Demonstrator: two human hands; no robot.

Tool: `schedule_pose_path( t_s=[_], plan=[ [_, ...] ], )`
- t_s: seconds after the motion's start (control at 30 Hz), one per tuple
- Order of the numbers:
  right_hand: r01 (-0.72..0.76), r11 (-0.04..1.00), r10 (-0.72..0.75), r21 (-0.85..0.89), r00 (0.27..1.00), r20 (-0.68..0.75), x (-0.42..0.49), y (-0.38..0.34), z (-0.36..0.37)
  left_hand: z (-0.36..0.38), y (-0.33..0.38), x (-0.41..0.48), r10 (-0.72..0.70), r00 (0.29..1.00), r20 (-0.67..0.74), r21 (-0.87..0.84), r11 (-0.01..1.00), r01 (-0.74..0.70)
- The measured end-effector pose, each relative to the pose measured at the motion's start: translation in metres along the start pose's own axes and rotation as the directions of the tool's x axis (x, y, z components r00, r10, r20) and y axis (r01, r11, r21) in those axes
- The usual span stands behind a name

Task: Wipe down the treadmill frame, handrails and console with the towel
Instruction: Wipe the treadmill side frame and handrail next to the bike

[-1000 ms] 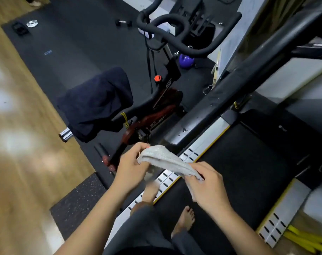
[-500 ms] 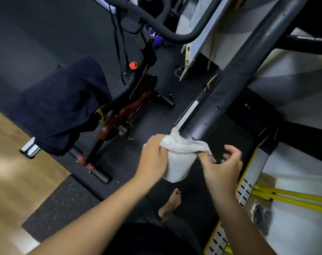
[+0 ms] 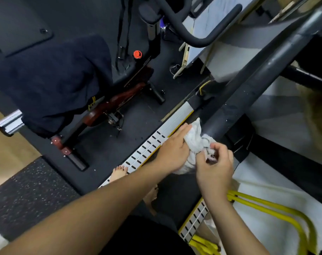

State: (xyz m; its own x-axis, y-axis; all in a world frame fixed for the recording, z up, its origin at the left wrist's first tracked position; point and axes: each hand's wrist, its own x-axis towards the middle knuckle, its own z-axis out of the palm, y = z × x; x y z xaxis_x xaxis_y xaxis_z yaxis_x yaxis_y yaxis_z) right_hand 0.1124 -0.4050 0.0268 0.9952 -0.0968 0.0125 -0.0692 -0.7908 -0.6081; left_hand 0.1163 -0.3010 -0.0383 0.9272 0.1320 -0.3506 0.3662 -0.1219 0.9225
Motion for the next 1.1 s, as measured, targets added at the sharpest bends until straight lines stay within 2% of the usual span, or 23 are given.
schedule_pose_path(
  t_s=[0.13,0.23,0.33,0.4,0.47,0.57,0.6,0.67,0.73,0.77,0.8,0.97,1.1],
  plan=[
    [0.159,0.984,-0.158,-0.084,0.987,0.018,-0.022,0.01,-0.001,0.001,-0.015,-0.034,0.088,0.995,-0.038,-0.021,0.996,-0.089],
    [0.195,0.978,-0.191,-0.072,0.98,0.063,-0.031,0.021,-0.003,-0.001,-0.022,-0.049,0.11,0.993,-0.047,0.01,0.994,-0.11],
    [0.229,0.971,-0.225,-0.071,0.972,0.07,-0.014,0.017,-0.005,-0.008,-0.003,-0.03,0.107,0.994,0.033,0.107,0.988,-0.11],
    [0.19,0.979,-0.189,-0.067,0.982,0.026,0.008,0.009,-0.003,-0.011,0.012,-0.003,0.079,0.991,0.112,0.176,0.979,-0.098],
    [0.134,0.989,-0.134,-0.063,0.991,0.002,0.026,0.004,0.001,-0.011,0.02,0.019,0.037,0.995,0.09,0.136,0.99,-0.049],
    [0.093,0.993,-0.093,-0.075,0.996,0.007,0.033,0.003,0.001,-0.003,0.02,0.022,-0.138,0.99,-0.034,-0.119,0.984,0.134],
    [0.087,0.993,-0.086,-0.074,0.996,0.018,0.029,0.003,0.0,0.001,0.016,0.018,-0.188,0.98,-0.063,-0.154,0.972,0.176],
    [0.115,0.991,-0.111,-0.072,0.993,0.047,0.015,0.006,-0.003,0.008,0.003,0.004,-0.18,0.982,-0.052,-0.002,0.984,0.18],
    [0.143,0.987,-0.138,-0.071,0.988,0.076,-0.004,0.012,-0.006,0.013,-0.015,-0.014,-0.088,0.993,-0.077,0.216,0.971,0.103],
    [0.147,0.986,-0.141,-0.073,0.987,0.082,-0.013,0.015,-0.007,0.015,-0.022,-0.02,-0.062,0.997,-0.049,0.265,0.962,0.073],
    [0.149,0.986,-0.142,-0.076,0.986,0.085,-0.018,0.016,-0.007,0.014,-0.026,-0.024,-0.049,0.999,-0.015,0.236,0.97,0.051],
    [0.244,0.964,-0.235,-0.106,0.968,0.089,0.012,0.011,-0.004,0.004,-0.01,0.012,-0.103,0.989,0.11,0.192,0.978,0.081],
    [0.282,0.949,-0.279,-0.137,0.959,0.047,0.043,0.002,0.005,-0.006,0.009,0.054,-0.248,0.941,0.228,0.009,0.967,0.253]
  ],
)
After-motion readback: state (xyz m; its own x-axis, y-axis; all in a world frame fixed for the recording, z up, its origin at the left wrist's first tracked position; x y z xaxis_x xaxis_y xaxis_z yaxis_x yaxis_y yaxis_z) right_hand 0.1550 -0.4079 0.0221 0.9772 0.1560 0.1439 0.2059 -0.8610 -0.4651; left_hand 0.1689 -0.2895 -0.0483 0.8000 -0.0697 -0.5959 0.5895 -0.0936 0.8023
